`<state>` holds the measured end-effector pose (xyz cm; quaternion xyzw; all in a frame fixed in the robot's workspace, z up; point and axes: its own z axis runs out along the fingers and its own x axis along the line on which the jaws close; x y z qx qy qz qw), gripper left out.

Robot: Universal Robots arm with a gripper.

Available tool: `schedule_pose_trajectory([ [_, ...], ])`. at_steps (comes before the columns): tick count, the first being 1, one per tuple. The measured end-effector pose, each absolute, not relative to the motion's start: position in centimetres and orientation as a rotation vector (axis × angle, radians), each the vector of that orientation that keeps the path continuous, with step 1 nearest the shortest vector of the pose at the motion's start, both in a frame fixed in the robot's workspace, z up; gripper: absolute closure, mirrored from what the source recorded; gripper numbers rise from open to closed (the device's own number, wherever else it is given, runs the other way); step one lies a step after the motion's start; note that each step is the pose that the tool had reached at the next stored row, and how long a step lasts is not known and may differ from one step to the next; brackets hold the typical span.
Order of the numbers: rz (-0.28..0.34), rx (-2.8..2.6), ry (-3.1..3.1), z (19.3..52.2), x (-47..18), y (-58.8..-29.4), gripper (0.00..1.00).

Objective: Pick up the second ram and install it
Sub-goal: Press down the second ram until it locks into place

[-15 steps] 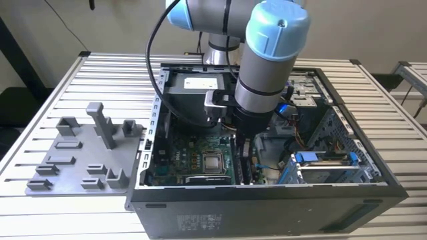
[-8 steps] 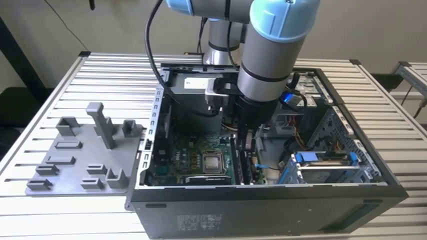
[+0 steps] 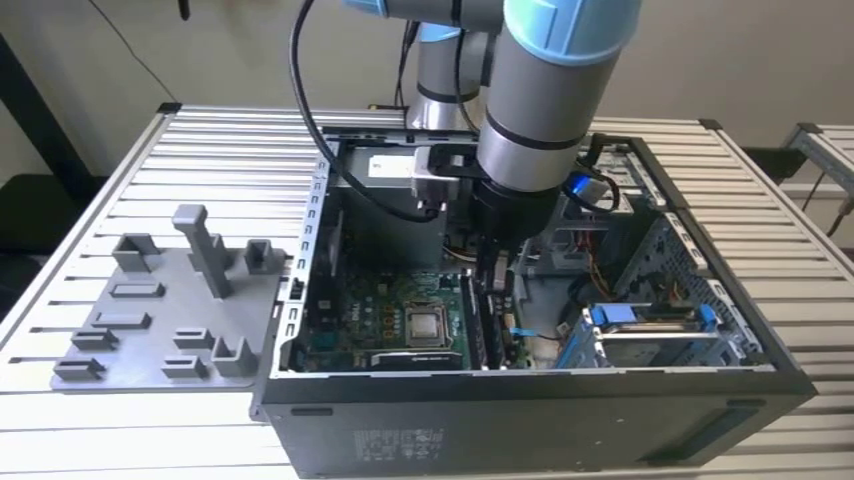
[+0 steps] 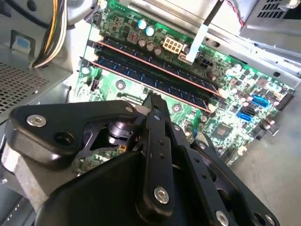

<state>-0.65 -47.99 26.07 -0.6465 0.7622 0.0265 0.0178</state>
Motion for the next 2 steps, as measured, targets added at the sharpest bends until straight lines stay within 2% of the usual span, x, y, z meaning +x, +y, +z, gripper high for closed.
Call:
schedule_pose_trajectory([
  [2,0.082,-2.008,2.368,26.10,-0.65,-47.99,0.89],
])
